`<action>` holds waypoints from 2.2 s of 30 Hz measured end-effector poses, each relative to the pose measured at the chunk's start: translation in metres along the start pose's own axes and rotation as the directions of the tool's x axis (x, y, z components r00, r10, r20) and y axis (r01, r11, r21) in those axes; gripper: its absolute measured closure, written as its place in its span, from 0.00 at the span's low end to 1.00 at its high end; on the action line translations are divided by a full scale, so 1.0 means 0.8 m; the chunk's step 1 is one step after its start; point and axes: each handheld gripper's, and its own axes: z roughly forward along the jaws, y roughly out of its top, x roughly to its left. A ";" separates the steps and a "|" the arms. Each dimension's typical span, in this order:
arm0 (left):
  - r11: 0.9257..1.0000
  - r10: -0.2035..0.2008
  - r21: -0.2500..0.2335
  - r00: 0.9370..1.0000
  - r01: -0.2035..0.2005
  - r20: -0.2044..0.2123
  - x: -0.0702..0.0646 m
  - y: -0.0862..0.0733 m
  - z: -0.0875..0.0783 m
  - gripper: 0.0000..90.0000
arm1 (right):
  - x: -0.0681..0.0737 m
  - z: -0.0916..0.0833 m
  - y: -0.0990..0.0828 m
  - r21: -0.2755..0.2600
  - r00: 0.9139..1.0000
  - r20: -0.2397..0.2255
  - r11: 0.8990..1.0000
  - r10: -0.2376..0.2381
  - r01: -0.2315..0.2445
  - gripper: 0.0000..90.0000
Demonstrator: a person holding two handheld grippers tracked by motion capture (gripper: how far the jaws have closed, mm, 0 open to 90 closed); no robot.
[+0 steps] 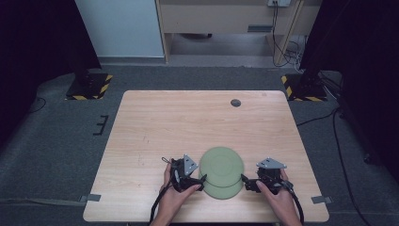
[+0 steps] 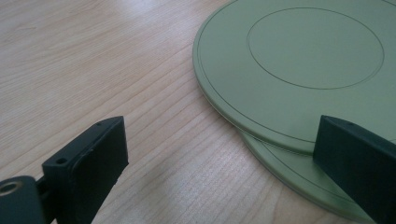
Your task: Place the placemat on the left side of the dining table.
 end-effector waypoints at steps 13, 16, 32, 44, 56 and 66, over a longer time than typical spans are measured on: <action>1.000 -0.005 -0.001 1.000 0.005 -0.015 0.000 0.001 0.003 0.00 | 0.002 0.006 0.003 -0.011 1.000 0.015 1.000 -0.006 0.006 0.01; 1.000 -0.004 -0.003 1.000 0.004 -0.019 0.000 0.002 0.004 0.00 | 0.001 0.006 0.003 -0.012 1.000 0.015 1.000 -0.003 0.003 0.02; 0.999 0.013 -0.043 0.990 -0.007 0.143 -0.001 0.022 -0.008 0.04 | -0.022 -0.006 -0.003 -0.018 0.998 0.041 0.999 0.042 -0.042 0.04; 0.999 -0.037 0.020 0.984 0.034 0.175 0.018 0.057 0.021 0.06 | -0.031 -0.005 -0.005 0.000 0.997 0.057 0.999 0.042 -0.043 0.04; 0.997 -0.049 0.071 0.982 0.037 0.185 0.027 0.062 0.041 0.07 | -0.035 -0.004 -0.006 0.004 0.996 0.067 0.999 0.053 -0.054 0.04; 0.993 -0.045 0.114 0.978 0.023 0.202 0.033 0.065 0.047 0.07 | -0.043 -0.007 -0.008 0.006 0.995 0.077 0.998 0.065 -0.066 0.04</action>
